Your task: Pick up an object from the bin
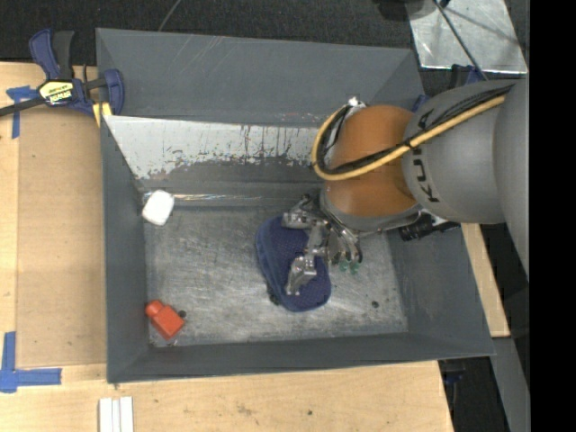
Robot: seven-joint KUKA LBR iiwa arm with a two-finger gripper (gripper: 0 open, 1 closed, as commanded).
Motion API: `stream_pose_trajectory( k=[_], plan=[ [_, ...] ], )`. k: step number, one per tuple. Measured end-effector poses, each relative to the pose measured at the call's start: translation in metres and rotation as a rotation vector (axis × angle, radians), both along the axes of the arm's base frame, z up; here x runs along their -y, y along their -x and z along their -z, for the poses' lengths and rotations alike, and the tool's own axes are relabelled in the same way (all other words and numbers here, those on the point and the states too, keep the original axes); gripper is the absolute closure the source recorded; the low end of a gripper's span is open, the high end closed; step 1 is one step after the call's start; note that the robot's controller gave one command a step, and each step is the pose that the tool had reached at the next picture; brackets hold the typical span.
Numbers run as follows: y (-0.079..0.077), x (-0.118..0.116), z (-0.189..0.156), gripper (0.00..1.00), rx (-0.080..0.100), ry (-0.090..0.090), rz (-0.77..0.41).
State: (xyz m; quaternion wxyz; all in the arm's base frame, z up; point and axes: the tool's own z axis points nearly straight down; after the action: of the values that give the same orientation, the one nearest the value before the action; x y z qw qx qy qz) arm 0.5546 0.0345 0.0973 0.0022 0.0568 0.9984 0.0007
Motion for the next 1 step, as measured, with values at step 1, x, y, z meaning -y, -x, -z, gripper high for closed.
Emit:
stream_pose_trajectory(
  k=[1],
  plan=[
    [-0.0056,0.0003,-0.0073,1.0,0.022,-0.001,0.001]
  ],
)
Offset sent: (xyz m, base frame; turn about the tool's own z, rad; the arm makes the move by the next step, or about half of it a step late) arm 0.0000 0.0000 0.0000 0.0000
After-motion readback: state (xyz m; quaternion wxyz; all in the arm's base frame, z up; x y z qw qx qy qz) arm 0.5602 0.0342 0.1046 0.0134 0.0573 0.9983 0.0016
